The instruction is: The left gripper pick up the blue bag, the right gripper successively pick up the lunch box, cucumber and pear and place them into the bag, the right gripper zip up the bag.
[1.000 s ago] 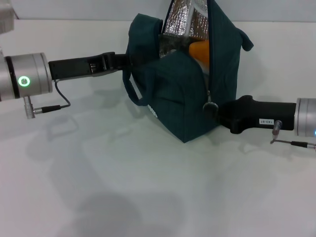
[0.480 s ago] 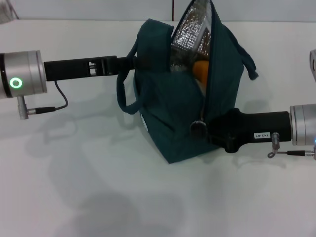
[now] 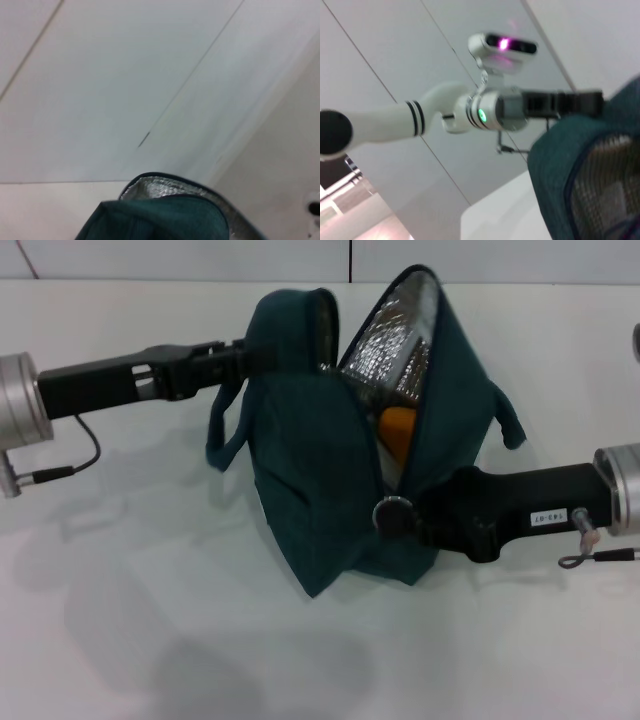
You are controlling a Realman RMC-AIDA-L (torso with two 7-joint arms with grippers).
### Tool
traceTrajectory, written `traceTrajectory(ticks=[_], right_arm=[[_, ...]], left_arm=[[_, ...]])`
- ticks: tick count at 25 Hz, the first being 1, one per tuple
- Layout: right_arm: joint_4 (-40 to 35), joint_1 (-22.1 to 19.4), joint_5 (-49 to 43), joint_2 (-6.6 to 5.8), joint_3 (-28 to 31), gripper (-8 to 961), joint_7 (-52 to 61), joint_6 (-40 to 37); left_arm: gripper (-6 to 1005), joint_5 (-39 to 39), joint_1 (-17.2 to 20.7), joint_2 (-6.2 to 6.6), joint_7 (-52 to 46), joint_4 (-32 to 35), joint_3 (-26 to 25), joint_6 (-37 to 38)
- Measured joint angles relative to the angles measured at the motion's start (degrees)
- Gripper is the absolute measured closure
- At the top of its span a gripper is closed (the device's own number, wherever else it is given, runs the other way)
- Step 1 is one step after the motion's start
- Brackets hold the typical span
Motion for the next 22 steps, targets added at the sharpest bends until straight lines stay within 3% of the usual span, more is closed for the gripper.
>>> traceTrajectory(ticks=[10, 15, 22], right_arm=[[-0.27, 0.23, -1.51, 0.00, -0.30, 950, 4.08, 2.35], [0.00, -0.27, -3.18, 0.41, -0.79, 950, 4.10, 5.58], [0.51, -0.44, -3.23, 0.51, -0.94, 949, 3.94, 5.58]], left_arm=[[237, 1.76, 1.52, 0.02, 2.73, 0.15, 0.05, 3.02], [205, 1.18, 0.75, -0.27, 4.99, 0.03, -0.03, 8.65], [160, -2.44, 0.60, 0.09, 2.55, 0.47, -0.02, 9.77]])
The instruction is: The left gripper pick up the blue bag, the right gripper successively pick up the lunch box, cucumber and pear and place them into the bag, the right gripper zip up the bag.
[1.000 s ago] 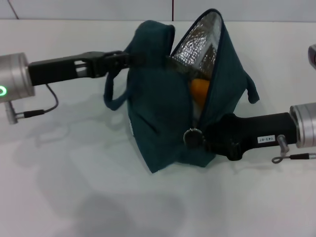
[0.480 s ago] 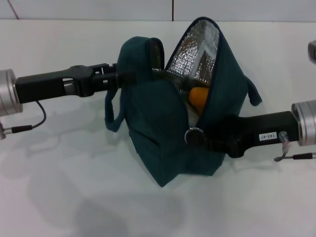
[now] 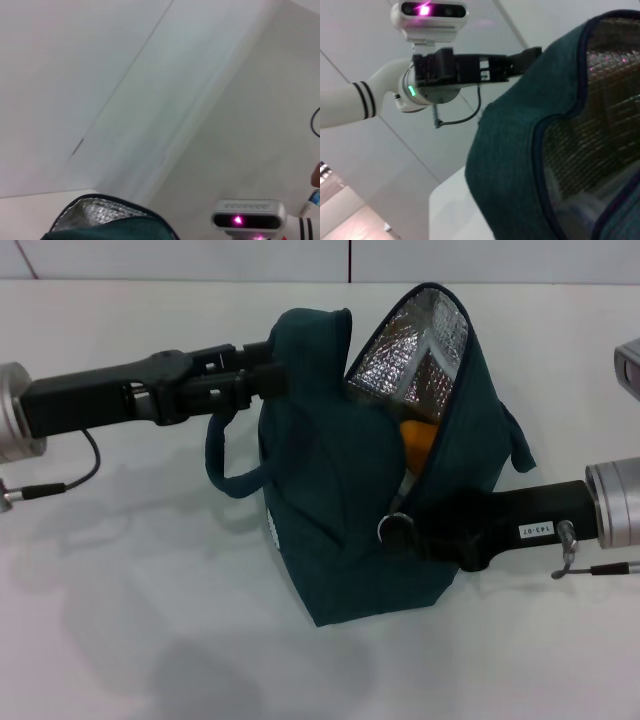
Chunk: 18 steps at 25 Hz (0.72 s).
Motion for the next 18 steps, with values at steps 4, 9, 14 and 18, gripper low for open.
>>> traceTrajectory(ticks=[4, 9, 14, 18], right_arm=[[-0.43, -0.04, 0.22, -0.16, 0.20, 949, -0.06, -2.53], [-0.62, 0.71, 1.77, -0.55, 0.91, 949, 1.55, -5.03], [-0.67, 0.94, 2.26, -0.75, 5.13, 949, 2.79, -5.03], [-0.62, 1.51, 2.33, -0.62, 6.61, 949, 2.80, -4.72]], left_arm=[[130, -0.37, 1.76, 0.94, -1.21, 1.13, -0.01, 0.12], [107, -4.14, 6.60, 1.24, 1.12, 3.50, -0.23, 4.30], [110, -3.00, 10.51, 0.41, 5.97, 3.01, 0.86, 8.08], [112, 1.09, 12.04, -1.37, 8.85, 2.27, 1.93, 8.38]])
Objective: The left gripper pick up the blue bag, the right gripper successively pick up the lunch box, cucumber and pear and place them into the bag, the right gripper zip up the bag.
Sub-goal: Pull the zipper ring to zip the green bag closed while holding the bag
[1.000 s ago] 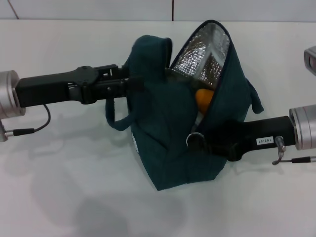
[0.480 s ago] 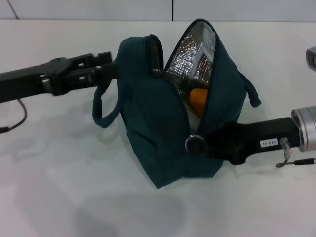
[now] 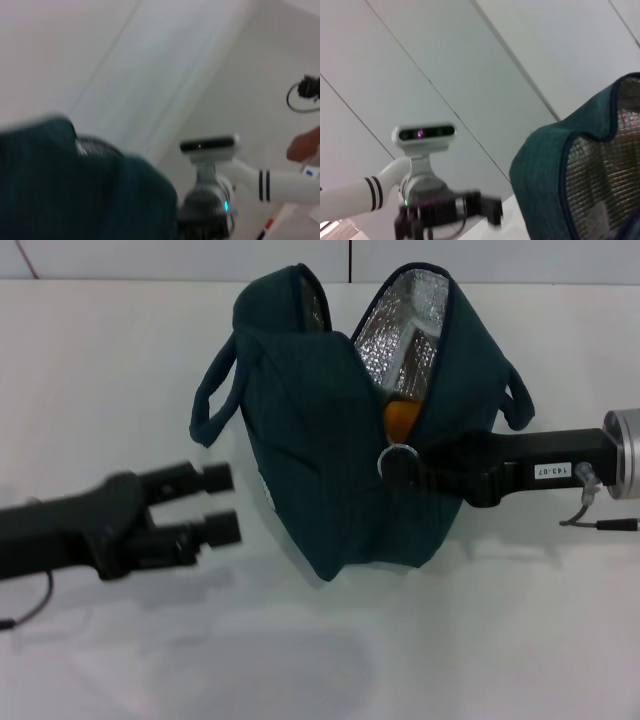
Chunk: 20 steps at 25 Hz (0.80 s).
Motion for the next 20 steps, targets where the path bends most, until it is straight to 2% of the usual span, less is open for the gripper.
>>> traceTrajectory(ticks=[5, 9, 13, 20], right_arm=[[0.19, 1.08, -0.12, 0.13, -0.09, 949, -0.17, -0.18], [0.12, 1.13, 0.52, 0.29, -0.17, 949, -1.02, -0.14], [0.68, 1.40, 0.82, 0.38, -0.41, 949, -1.51, 0.06], [0.81, 0.65, 7.18, 0.71, -0.49, 949, -5.90, -0.28]], left_arm=[[127, 3.47, -1.10, -1.79, 4.30, -4.20, 0.24, -1.80], [139, 4.16, -2.31, -3.24, 7.35, -6.88, 0.20, -7.46], [201, 4.19, -4.29, -3.50, 9.98, -11.16, 0.21, -12.23], [195, 4.61, -7.16, -3.68, 12.84, -15.37, 0.29, -17.27]])
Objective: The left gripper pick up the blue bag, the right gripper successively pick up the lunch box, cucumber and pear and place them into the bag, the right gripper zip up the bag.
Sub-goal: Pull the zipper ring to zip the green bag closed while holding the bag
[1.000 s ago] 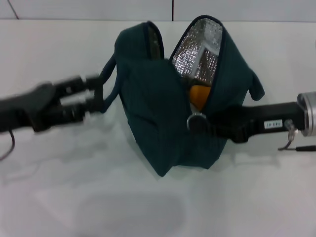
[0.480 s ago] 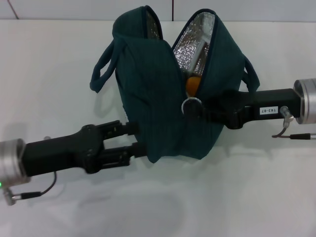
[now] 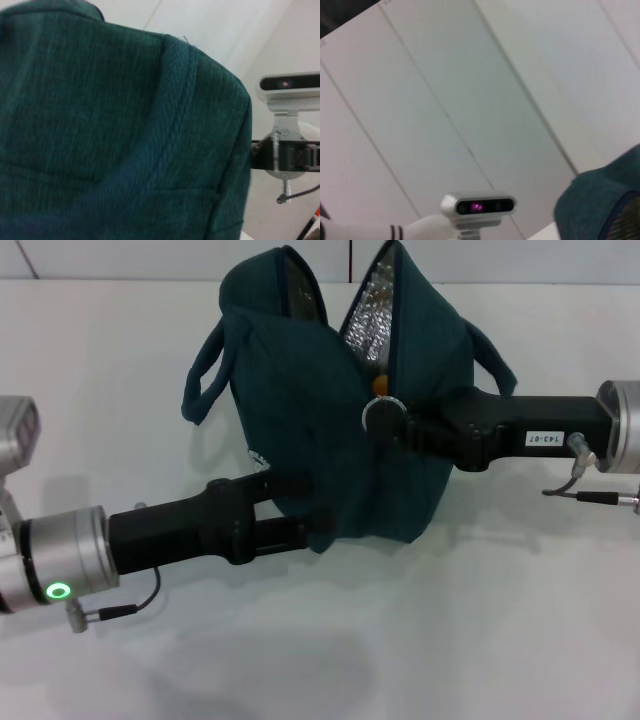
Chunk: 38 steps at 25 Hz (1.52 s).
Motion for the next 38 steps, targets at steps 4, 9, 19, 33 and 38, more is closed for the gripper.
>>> traceTrajectory(ticks=[4, 9, 19, 33, 38], right_arm=[[0.91, 0.01, 0.99, -0.04, -0.01, 949, -0.37, 0.35], [1.22, -0.46, 4.41, 0.00, 0.30, 949, -1.63, 1.35], [2.75, 0.10, 4.49, 0.08, -2.19, 949, -1.99, 3.16], [4.58, -0.51, 8.26, 0.11, -2.12, 949, -1.94, 6.78], [5.62, -0.96, 8.26, 0.09, -1.89, 948, -1.80, 5.94]], left_arm=[[192, 0.05, -0.77, -0.03, 1.05, -1.13, 0.38, -1.47], [193, 0.02, -0.81, -0.23, 1.94, -1.63, 0.43, -3.23], [194, -4.47, -1.08, -0.55, 4.99, -4.36, 0.42, -9.92], [198, -7.96, -1.52, -0.76, 10.17, -7.15, 0.39, -13.78], [200, -9.60, -1.62, -0.73, 11.47, -7.30, 0.45, -13.82]])
